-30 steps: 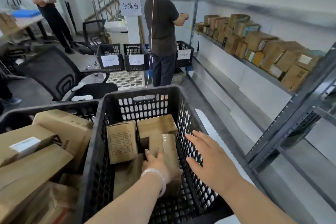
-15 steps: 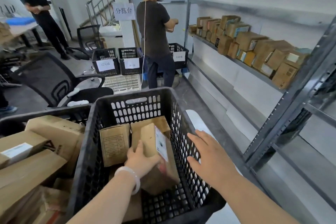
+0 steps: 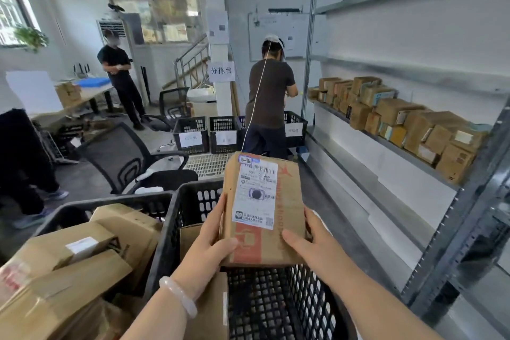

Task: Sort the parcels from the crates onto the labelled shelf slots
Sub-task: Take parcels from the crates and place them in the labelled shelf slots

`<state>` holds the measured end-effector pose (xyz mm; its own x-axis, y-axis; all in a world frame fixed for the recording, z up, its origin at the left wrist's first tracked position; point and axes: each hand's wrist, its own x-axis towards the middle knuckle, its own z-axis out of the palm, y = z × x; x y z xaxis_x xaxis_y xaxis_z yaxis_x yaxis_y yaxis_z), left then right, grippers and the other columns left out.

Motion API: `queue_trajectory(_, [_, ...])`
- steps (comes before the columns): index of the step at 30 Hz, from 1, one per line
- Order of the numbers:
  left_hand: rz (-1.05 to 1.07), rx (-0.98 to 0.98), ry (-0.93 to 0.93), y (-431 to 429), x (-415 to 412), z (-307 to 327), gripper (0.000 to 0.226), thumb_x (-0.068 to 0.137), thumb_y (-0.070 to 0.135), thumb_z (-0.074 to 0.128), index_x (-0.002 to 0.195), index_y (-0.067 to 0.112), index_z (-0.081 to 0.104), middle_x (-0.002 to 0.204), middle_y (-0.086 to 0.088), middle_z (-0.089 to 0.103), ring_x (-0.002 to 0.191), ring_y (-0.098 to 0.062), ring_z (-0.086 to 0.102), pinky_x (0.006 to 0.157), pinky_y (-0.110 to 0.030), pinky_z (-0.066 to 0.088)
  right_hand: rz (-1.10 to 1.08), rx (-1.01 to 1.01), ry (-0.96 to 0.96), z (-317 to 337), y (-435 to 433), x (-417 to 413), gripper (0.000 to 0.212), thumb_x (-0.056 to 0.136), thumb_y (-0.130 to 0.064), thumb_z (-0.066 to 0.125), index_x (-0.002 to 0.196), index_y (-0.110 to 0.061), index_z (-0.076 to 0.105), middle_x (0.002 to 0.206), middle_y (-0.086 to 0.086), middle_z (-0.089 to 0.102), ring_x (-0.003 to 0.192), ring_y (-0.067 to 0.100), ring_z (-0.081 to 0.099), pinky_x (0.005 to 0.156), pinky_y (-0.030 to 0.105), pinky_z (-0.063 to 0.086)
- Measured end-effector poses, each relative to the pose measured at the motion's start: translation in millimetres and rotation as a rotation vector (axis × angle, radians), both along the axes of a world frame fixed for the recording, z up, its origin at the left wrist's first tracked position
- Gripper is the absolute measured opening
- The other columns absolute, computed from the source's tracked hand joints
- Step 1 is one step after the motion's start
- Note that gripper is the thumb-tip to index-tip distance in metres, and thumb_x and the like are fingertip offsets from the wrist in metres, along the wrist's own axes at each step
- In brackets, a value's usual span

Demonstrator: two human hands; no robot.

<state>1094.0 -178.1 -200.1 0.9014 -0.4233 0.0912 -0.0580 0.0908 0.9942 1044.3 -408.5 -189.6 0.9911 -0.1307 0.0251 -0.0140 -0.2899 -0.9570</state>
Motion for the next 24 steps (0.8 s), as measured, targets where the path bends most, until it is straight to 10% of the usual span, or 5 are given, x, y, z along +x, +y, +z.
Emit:
queue_trajectory(5, [0.119,0.163,-0.148,-18,-2,10,0.079,0.068,0.051,0.072,0.131,0.074,0.031,0.153,0.017,0.032,0.143,-0.016,0.035,0.110,-0.049,0.041,-0.074,0.027,-0.102,6,-8,-13,0.069,0.086,-0.034,0.070,0.126,-0.068,0.025,0.111,-0.048,0.052,0.102,-0.021,0.050,0.063,0.004,0.046])
queue_trajectory(10, [0.242,0.289,-0.365,-57,-7,22,0.066,0.069,0.069,0.063,0.115,0.089,0.021,0.133,0.041,0.031,0.124,0.017,0.038,0.081,-0.002,0.043,-0.167,-0.018,-0.182,11,-30,-34,0.072,0.085,-0.034,0.071,0.124,-0.072,0.025,0.119,-0.048,0.046,0.107,-0.024,0.045,0.064,0.000,0.043])
queue_trajectory(16, [0.092,0.247,-0.513,-128,-17,27,0.080,0.093,0.033,0.064,0.135,0.077,0.011,0.136,0.046,0.036,0.133,0.008,0.036,0.103,-0.028,0.045,-0.349,-0.015,-0.242,18,-78,-71,0.076,0.085,-0.029,0.072,0.136,-0.059,0.026,0.122,-0.040,0.051,0.113,-0.014,0.050,0.086,0.016,0.048])
queue_trajectory(24, [-0.228,0.161,-0.629,-274,-63,48,0.073,0.097,0.024,0.060,0.136,0.070,0.020,0.146,0.019,0.031,0.125,0.018,0.032,0.093,0.000,0.035,-0.707,-0.111,-0.289,41,-178,-165,0.082,0.081,-0.035,0.075,0.137,-0.064,0.022,0.128,-0.032,0.051,0.114,-0.010,0.050,0.091,0.032,0.054])
